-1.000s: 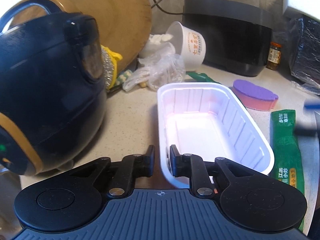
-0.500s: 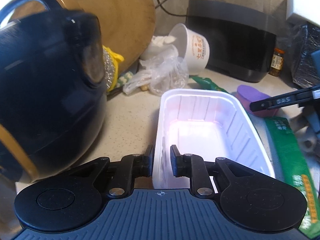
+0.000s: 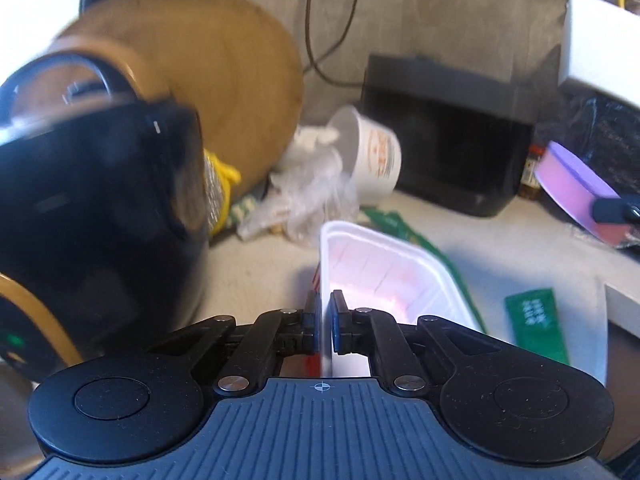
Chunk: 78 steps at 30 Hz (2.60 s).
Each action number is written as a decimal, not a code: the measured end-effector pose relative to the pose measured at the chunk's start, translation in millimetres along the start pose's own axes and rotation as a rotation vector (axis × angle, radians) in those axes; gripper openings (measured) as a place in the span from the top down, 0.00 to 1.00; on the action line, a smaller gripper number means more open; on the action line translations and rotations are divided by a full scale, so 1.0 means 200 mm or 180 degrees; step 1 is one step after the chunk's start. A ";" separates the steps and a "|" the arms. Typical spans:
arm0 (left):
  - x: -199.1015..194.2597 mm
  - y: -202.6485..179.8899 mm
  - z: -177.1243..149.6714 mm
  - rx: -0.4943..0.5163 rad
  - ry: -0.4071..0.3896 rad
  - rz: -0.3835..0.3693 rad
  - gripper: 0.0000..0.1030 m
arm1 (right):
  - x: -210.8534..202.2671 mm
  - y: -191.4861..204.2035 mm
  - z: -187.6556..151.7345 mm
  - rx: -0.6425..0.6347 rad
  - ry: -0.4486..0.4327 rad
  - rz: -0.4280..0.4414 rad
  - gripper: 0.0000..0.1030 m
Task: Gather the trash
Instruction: 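Grasp the tray rim with the left tool while the right tool grasps the purple sponge, then carry the tray and sponge down to the green trash bin and release both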
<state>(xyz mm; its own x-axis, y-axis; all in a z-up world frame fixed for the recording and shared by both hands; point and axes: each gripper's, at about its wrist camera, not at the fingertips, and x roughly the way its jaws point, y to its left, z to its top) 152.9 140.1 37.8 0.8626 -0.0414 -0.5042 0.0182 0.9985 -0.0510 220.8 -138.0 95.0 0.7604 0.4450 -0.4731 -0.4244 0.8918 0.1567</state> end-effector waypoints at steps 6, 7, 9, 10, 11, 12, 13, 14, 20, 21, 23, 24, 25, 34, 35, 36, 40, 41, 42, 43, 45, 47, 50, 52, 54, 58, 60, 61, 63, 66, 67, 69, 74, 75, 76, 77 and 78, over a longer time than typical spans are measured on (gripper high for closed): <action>-0.09 -0.10 0.01 0.0215 0.0005 0.0126 0.90 | -0.21 -0.01 -0.11 0.0040 -0.0087 0.0060 0.28; -0.07 -0.10 0.00 0.0222 0.0076 0.0177 0.88 | -0.22 -0.01 -0.14 0.0039 -0.0053 0.0081 0.28; -0.02 -0.10 -0.03 0.0193 0.0254 0.0333 0.88 | -0.22 -0.01 -0.19 0.0046 0.0044 0.0080 0.28; 0.02 -0.09 -0.04 0.0205 0.0361 0.0370 0.86 | -0.23 -0.02 -0.21 0.0050 0.0090 0.0067 0.28; 0.05 -0.08 -0.04 0.0201 0.0440 0.0376 0.84 | -0.24 -0.03 -0.24 0.0059 0.0126 0.0056 0.28; 0.07 -0.07 -0.05 0.0184 0.0500 0.0370 0.82 | -0.24 -0.04 -0.25 0.0069 0.0154 0.0050 0.28; 0.10 -0.05 -0.04 0.0132 0.0557 0.0360 0.83 | -0.24 -0.04 -0.26 0.0076 0.0171 0.0049 0.28; 0.12 -0.03 -0.04 0.0066 0.0594 0.0320 0.83 | -0.24 -0.05 -0.28 0.0084 0.0181 0.0045 0.28; 0.26 -0.02 -0.09 -0.0007 0.0964 0.0352 0.81 | -0.18 -0.08 -0.32 0.0153 0.0326 0.0011 0.28; 0.26 -0.02 -0.10 0.0030 0.0934 0.0264 0.85 | -0.16 -0.09 -0.33 0.0160 0.0348 0.0001 0.28; 0.24 -0.02 -0.11 -0.0003 0.0902 0.0196 0.87 | -0.14 -0.09 -0.36 0.0159 0.0387 -0.0039 0.28; 0.22 -0.01 -0.12 -0.0104 0.0849 0.0220 0.88 | -0.13 -0.09 -0.37 0.0161 0.0403 -0.0067 0.28; 0.21 0.00 -0.12 -0.0176 0.0777 0.0203 0.90 | -0.12 -0.10 -0.38 0.0171 0.0419 -0.0086 0.28; -0.04 0.01 -0.02 -0.0327 0.0139 0.0059 0.90 | -0.24 -0.14 -0.41 0.0314 0.0309 -0.0107 0.28; -0.08 0.00 0.00 -0.0338 0.0063 0.0018 0.90 | -0.28 -0.15 -0.42 0.0320 0.0278 -0.0115 0.28; -0.14 -0.03 0.02 -0.0353 -0.0020 -0.0042 0.90 | -0.31 -0.15 -0.43 0.0319 0.0248 -0.0130 0.28; -0.37 -0.24 0.04 -0.0210 -0.0305 -0.0446 0.90 | -0.48 -0.19 -0.51 0.0283 0.0086 -0.0243 0.28; -0.42 -0.32 0.02 -0.0119 -0.0380 -0.0568 0.90 | -0.52 -0.21 -0.55 0.0296 0.0051 -0.0277 0.28; -0.46 -0.39 0.00 -0.0043 -0.0446 -0.0696 0.90 | -0.55 -0.23 -0.59 0.0319 0.0028 -0.0315 0.28; -0.50 -0.48 -0.04 0.0012 -0.0504 -0.0860 0.90 | -0.59 -0.26 -0.63 0.0350 0.0016 -0.0353 0.28; -0.55 -0.62 -0.13 0.0004 -0.0547 -0.1205 0.90 | -0.66 -0.33 -0.72 0.0432 0.0027 -0.0463 0.28; -0.54 -0.76 -0.26 -0.0060 -0.0491 -0.1606 0.90 | -0.72 -0.41 -0.83 0.0513 0.0061 -0.0652 0.28; -0.41 -0.96 -0.44 -0.0007 -0.0260 -0.2018 0.90 | -0.82 -0.54 -0.99 0.0613 0.0167 -0.1043 0.28; -0.27 -1.09 -0.56 0.0120 -0.0046 -0.2055 0.90 | -0.89 -0.63 -1.10 0.0708 0.0238 -0.1344 0.28; -0.11 -1.21 -0.68 0.0243 0.0251 -0.2057 0.90 | -0.97 -0.72 -1.22 0.0834 0.0279 -0.1611 0.28; 0.27 -1.44 -1.03 0.0532 0.1073 -0.1998 0.90 | -1.09 -0.81 -1.45 0.1053 0.0296 -0.1825 0.28; 0.45 -1.54 -1.20 0.0705 0.1382 -0.1849 0.90 | -1.11 -0.82 -1.53 0.1137 0.0306 -0.1841 0.28; 0.54 -1.59 -1.28 0.0757 0.1531 -0.1779 0.90 | -1.11 -0.83 -1.56 0.1194 0.0321 -0.1830 0.28; 0.73 -1.66 -1.41 0.0782 0.1779 -0.1630 0.90 | -1.09 -0.86 -1.63 0.1312 0.0359 -0.1787 0.28; 0.93 -1.75 -1.59 0.0775 0.1851 -0.1633 0.88 | -1.04 -0.88 -1.71 0.1355 0.0474 -0.1808 0.28; 1.01 -1.78 -1.64 0.0778 0.1828 -0.1650 0.86 | -1.01 -0.88 -1.73 0.1340 0.0522 -0.1838 0.28; 1.12 -1.79 -1.72 0.0690 0.1828 -0.1621 0.82 | -0.97 -0.88 -1.77 0.1300 0.0625 -0.1876 0.28; 1.17 -1.72 -1.77 0.0514 0.1827 -0.1650 0.82 | -0.85 -0.91 -1.85 0.1377 0.0898 -0.1820 0.28; 1.16 -1.70 -1.75 0.0490 0.1801 -0.1653 0.82 | -0.83 -0.92 -1.86 0.1388 0.0950 -0.1819 0.28; 1.13 -1.68 -1.72 0.0441 0.1772 -0.1665 0.82 | -0.81 -0.91 -1.87 0.1388 0.0999 -0.1816 0.28; 1.11 -1.65 -1.69 0.0389 0.1744 -0.1694 0.82 | -0.78 -0.92 -1.88 0.1383 0.1046 -0.1803 0.28; 1.08 -1.62 -1.66 0.0351 0.1730 -0.1721 0.82 | -0.75 -0.92 -1.88 0.1379 0.1095 -0.1783 0.28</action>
<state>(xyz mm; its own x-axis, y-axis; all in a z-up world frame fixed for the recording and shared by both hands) 165.7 -203.8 -339.9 0.3507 -0.5069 -0.7874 0.4409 0.8312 -0.3387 -0.8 -399.0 -189.4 0.5795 -0.0673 -0.8122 0.2603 0.9597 0.1062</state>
